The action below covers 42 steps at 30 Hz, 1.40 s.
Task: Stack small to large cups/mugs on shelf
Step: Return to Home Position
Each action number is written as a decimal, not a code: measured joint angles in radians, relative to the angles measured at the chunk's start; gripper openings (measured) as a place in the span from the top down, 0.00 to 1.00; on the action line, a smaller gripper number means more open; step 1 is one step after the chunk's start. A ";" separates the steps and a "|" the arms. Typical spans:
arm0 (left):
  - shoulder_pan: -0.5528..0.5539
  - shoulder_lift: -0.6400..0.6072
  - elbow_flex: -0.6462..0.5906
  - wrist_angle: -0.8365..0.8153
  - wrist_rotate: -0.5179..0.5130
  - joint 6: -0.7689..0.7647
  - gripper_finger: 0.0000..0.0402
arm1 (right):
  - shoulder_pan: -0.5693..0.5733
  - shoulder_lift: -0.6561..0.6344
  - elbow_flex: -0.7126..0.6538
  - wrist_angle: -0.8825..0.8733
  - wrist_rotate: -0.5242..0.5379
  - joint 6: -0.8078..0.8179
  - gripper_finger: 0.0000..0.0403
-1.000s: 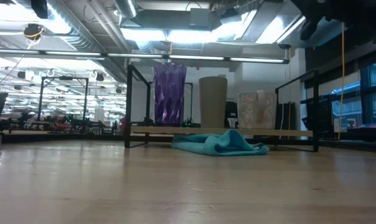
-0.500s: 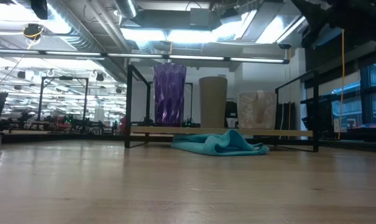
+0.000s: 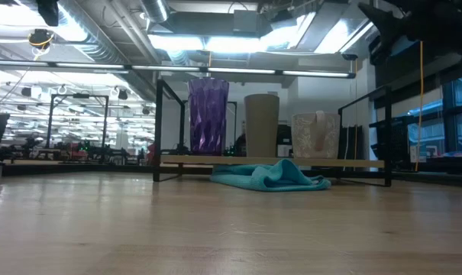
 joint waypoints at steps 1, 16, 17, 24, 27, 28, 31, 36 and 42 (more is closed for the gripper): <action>0.000 0.000 0.000 0.000 0.000 0.000 0.85 | 0.000 0.000 0.000 -0.012 0.000 0.002 0.72; 0.000 0.000 0.000 -0.022 0.000 -0.016 0.85 | 0.000 0.000 0.000 0.054 0.035 -0.007 0.72; 0.000 0.000 0.000 -0.023 0.000 -0.019 0.85 | 0.000 0.000 0.000 0.071 0.042 -0.012 0.72; 0.000 0.000 0.000 -0.026 0.000 -0.029 0.85 | 0.028 0.005 0.000 0.379 0.047 -0.029 0.72; 0.000 0.000 0.000 -0.026 0.000 -0.029 0.85 | 0.072 0.020 0.002 0.441 0.012 -0.036 0.72; 0.000 0.000 0.000 -0.026 0.000 -0.029 0.85 | 0.090 0.028 0.002 0.439 0.013 -0.033 0.72; 0.000 0.000 0.000 -0.026 0.000 -0.029 0.85 | 0.147 0.078 0.002 0.425 0.062 -0.010 0.72; 0.000 0.000 0.000 -0.026 0.000 -0.034 0.85 | 0.219 0.172 0.000 0.484 0.099 -0.041 0.72; 0.000 0.000 0.000 -0.026 0.000 -0.035 0.85 | 0.250 0.159 0.000 0.496 0.098 -0.078 0.72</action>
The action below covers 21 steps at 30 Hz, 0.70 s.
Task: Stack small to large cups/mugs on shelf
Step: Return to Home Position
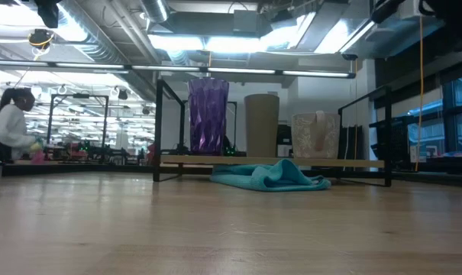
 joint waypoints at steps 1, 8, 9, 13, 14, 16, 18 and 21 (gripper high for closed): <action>0.000 0.000 0.000 0.000 0.000 0.000 0.85 | 0.001 -0.009 0.000 -0.009 0.000 -0.003 0.72; 0.000 0.000 0.000 -0.015 0.000 -0.002 0.85 | 0.003 -0.092 0.000 -0.100 0.056 -0.011 0.72; 0.000 0.000 0.000 -0.016 0.000 -0.002 0.85 | 0.003 -0.109 0.000 -0.115 0.065 -0.011 0.72; 0.000 0.000 0.000 -0.022 0.000 -0.002 0.85 | 0.003 -0.188 0.000 -0.207 0.127 -0.013 0.72; 0.000 0.000 0.000 -0.022 0.001 -0.002 0.85 | 0.003 -0.207 0.000 -0.226 0.144 -0.016 0.72; 0.000 0.000 0.000 -0.022 0.002 -0.002 0.85 | 0.003 -0.237 0.000 -0.248 0.148 -0.014 0.72; 0.000 0.000 0.000 -0.023 0.016 -0.002 0.85 | 0.003 -0.252 0.000 -0.287 0.147 -0.008 0.72; 0.000 0.000 0.000 -0.034 0.024 -0.019 0.85 | 0.003 -0.284 0.000 -0.319 0.166 -0.016 0.72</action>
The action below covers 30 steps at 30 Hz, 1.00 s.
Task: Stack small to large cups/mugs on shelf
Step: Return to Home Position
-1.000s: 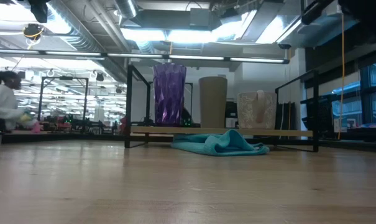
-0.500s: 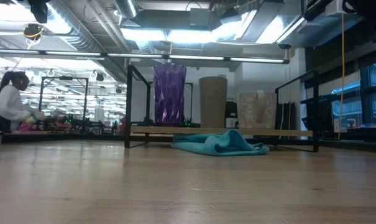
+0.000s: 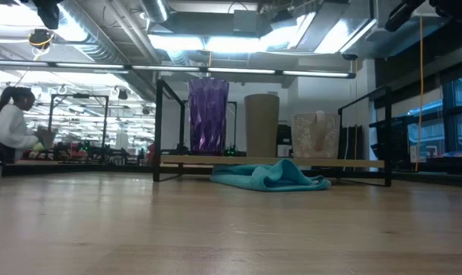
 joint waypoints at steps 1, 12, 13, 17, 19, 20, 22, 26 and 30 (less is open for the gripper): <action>0.000 0.000 0.000 -0.007 0.000 -0.005 0.85 | 0.000 -0.014 0.000 -0.008 0.020 -0.006 0.72; 0.000 0.000 0.000 -0.012 0.003 -0.007 0.85 | 0.000 -0.134 0.000 -0.114 0.101 -0.016 0.72; 0.000 0.000 0.000 -0.012 0.003 -0.007 0.85 | 0.000 -0.142 0.000 -0.115 0.104 -0.016 0.72; 0.000 0.000 0.000 -0.014 0.003 -0.007 0.85 | 0.000 -0.169 0.000 -0.141 0.109 -0.021 0.72; 0.000 0.000 0.000 -0.017 0.003 -0.008 0.85 | 0.000 -0.184 0.000 -0.159 0.123 -0.020 0.72; 0.000 0.000 0.000 -0.017 0.003 -0.009 0.85 | 0.000 -0.190 0.000 -0.175 0.134 -0.018 0.72; 0.000 0.000 0.000 -0.018 0.003 -0.014 0.85 | 0.000 -0.204 0.000 -0.186 0.149 -0.017 0.72; 0.000 0.000 0.000 -0.028 0.003 -0.025 0.85 | 0.000 -0.224 0.000 -0.185 0.149 -0.025 0.72; 0.000 0.000 0.000 -0.046 0.000 -0.038 0.85 | 0.000 -0.241 0.000 -0.208 0.149 -0.026 0.72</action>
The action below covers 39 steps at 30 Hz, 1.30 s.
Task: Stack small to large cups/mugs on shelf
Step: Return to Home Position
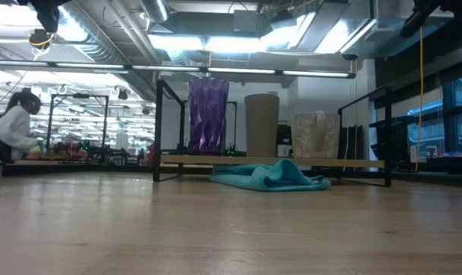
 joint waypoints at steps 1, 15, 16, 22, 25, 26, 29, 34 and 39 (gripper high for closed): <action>0.000 0.000 0.000 -0.001 0.000 -0.004 0.85 | 0.000 -0.005 0.000 -0.003 0.000 0.000 0.72; 0.000 0.000 -0.035 -0.030 -0.015 -0.038 0.85 | 0.000 -0.036 0.000 0.026 0.000 0.008 0.72; 0.000 0.000 -0.049 -0.029 -0.015 -0.047 0.85 | 0.000 -0.036 0.000 0.030 0.000 0.010 0.72; 0.000 0.000 -0.163 0.017 -0.004 -0.142 0.85 | 0.000 -0.036 0.000 0.043 -0.001 0.019 0.72; 0.000 0.000 -0.220 0.130 0.023 -0.130 0.85 | 0.000 -0.036 0.000 0.043 -0.001 0.033 0.72; 0.000 0.000 -0.237 0.170 0.038 -0.120 0.85 | 0.000 -0.036 0.000 0.043 -0.001 0.034 0.72; 0.000 0.000 -0.281 0.266 0.090 -0.097 0.85 | 0.000 -0.036 0.000 0.043 -0.001 0.035 0.72; 0.000 0.000 -0.352 0.526 0.199 -0.018 0.85 | 0.000 -0.036 0.000 0.042 -0.001 0.036 0.72; 0.000 0.000 -0.441 0.876 0.338 0.091 0.85 | 0.000 -0.036 0.000 0.034 0.015 0.035 0.72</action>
